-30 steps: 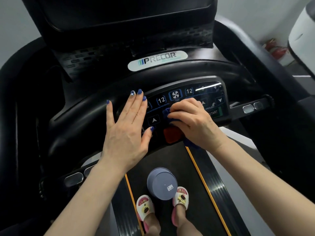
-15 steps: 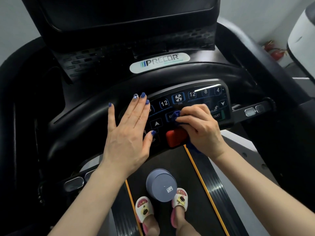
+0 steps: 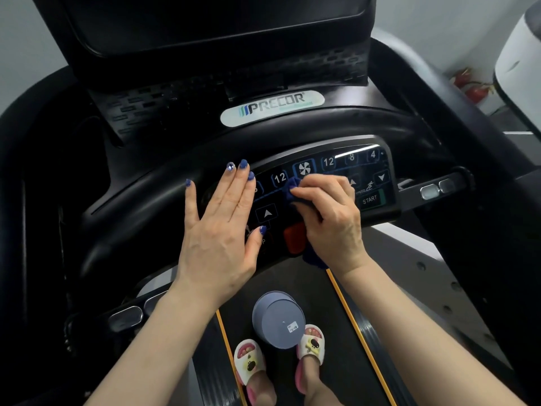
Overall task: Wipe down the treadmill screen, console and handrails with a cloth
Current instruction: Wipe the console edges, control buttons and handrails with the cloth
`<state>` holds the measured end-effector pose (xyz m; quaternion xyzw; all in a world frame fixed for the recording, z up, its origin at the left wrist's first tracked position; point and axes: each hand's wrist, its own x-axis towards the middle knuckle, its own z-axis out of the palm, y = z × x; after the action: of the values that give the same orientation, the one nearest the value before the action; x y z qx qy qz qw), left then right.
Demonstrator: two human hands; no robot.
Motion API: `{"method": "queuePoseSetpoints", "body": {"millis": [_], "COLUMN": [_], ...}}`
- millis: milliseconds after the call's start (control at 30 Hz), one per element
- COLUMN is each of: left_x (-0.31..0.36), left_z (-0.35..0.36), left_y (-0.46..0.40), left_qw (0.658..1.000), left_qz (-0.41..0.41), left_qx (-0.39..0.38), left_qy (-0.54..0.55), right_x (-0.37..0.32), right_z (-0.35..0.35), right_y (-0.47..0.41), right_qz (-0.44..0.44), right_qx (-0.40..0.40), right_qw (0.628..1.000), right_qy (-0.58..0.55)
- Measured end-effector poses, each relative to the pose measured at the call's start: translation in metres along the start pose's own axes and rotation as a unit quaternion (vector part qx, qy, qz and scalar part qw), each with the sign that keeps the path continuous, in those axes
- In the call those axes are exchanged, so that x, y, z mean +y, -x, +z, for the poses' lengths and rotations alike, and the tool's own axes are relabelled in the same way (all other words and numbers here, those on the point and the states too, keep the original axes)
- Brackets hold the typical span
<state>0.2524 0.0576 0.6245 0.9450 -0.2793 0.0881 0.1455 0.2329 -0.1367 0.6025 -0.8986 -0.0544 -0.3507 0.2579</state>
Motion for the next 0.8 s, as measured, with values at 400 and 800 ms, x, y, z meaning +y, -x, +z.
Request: {"method": "queuePoseSetpoints", "body": {"millis": [400,800], "left_x": [0.001,0.002], "left_z": [-0.002,-0.001], "left_y": [0.000,0.000], "left_qw": [1.000,1.000], "left_qz": [-0.004,-0.008], "left_qx": [0.000,-0.002], "left_qy": [0.000,0.003], "right_x": [-0.003,-0.019], "right_z": [0.002,0.016], "right_y": [-0.018,-0.034], "right_qz": [0.024,0.024], "right_qx": [0.022,0.031], "right_qw": [0.999,0.999], "right_qy": [0.011,0.008]}}
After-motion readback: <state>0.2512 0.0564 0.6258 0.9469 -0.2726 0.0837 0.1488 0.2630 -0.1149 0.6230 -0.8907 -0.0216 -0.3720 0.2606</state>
